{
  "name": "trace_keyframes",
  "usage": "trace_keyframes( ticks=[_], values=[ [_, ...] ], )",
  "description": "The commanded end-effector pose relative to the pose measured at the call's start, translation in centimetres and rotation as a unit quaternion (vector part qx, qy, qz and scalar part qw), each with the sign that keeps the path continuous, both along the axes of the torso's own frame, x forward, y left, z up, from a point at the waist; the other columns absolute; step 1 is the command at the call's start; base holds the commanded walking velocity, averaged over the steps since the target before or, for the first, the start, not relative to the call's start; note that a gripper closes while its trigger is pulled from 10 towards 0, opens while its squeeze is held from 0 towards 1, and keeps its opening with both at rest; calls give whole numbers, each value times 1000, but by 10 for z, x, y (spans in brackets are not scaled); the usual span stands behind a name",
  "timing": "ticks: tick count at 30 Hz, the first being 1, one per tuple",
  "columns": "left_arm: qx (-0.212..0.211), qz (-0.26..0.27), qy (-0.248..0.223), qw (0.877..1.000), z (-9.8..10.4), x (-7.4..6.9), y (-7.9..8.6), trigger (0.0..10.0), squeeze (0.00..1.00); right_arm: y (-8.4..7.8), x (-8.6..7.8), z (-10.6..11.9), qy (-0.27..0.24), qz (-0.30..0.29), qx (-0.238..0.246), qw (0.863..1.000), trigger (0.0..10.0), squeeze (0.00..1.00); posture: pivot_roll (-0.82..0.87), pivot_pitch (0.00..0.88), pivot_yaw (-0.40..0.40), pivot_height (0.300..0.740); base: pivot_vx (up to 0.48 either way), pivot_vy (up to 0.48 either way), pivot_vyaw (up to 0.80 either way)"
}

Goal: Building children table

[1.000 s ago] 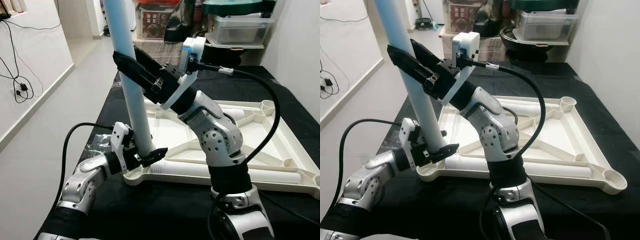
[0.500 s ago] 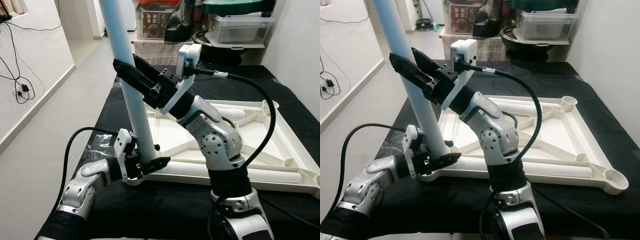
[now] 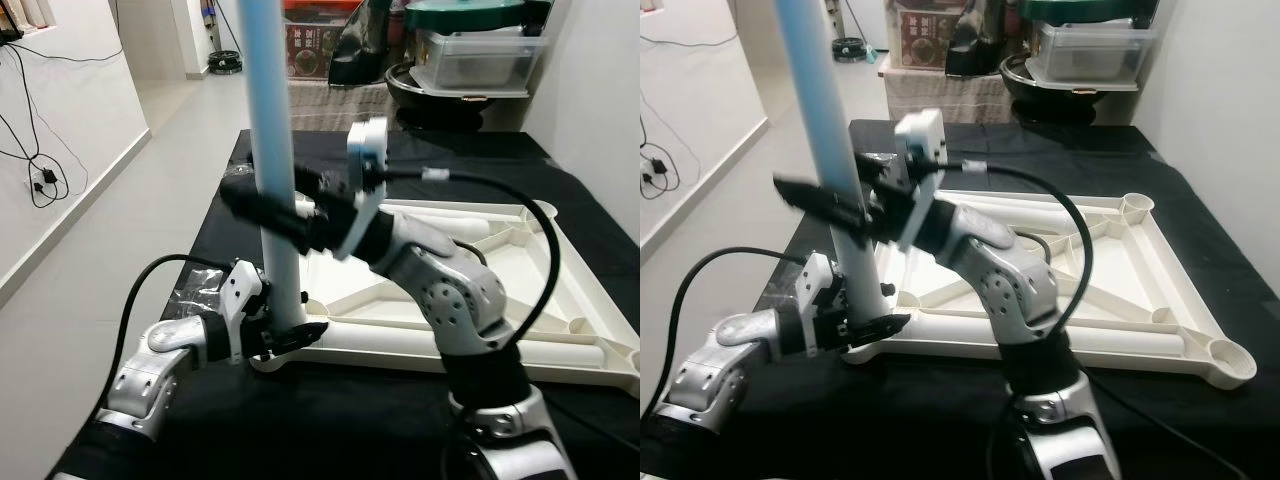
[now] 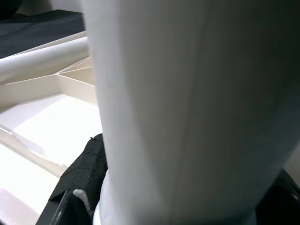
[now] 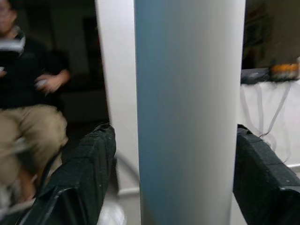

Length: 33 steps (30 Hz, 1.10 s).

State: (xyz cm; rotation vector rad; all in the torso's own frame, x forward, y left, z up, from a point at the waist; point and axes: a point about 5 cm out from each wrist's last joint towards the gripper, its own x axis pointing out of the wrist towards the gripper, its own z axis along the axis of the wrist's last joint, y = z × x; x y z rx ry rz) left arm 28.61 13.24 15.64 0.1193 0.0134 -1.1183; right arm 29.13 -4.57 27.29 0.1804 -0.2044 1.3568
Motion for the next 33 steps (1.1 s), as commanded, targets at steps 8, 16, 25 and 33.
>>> trace_keyframes(
  ticks=[8, 16, 25, 33],
  values=[
    [51, -31, 5, 998, -4, -9, 14, 10000, 0, 6, -15, -17, -9, 41, -57, 997, 10000, 0, -34, 0, -11, 740, 0, 0, 0],
    [57, -47, 14, 997, -11, -10, 6, 10000, 0, 13, -14, -15, 5, 31, -37, 999, 10000, 0, -38, 0, -5, 740, 0, 0, 0],
    [72, -79, 21, 994, -15, -13, 1, 10000, 0, 18, -12, -12, 38, 24, 3, 999, 0, 0, -43, 0, 2, 740, 0, 0, 0],
    [88, -90, 7, 992, -15, -11, 1, 10000, 0, 21, -15, -20, 54, 24, 5, 998, 0, 0, -42, 0, 2, 740, 0, 0, 0]
  ],
)
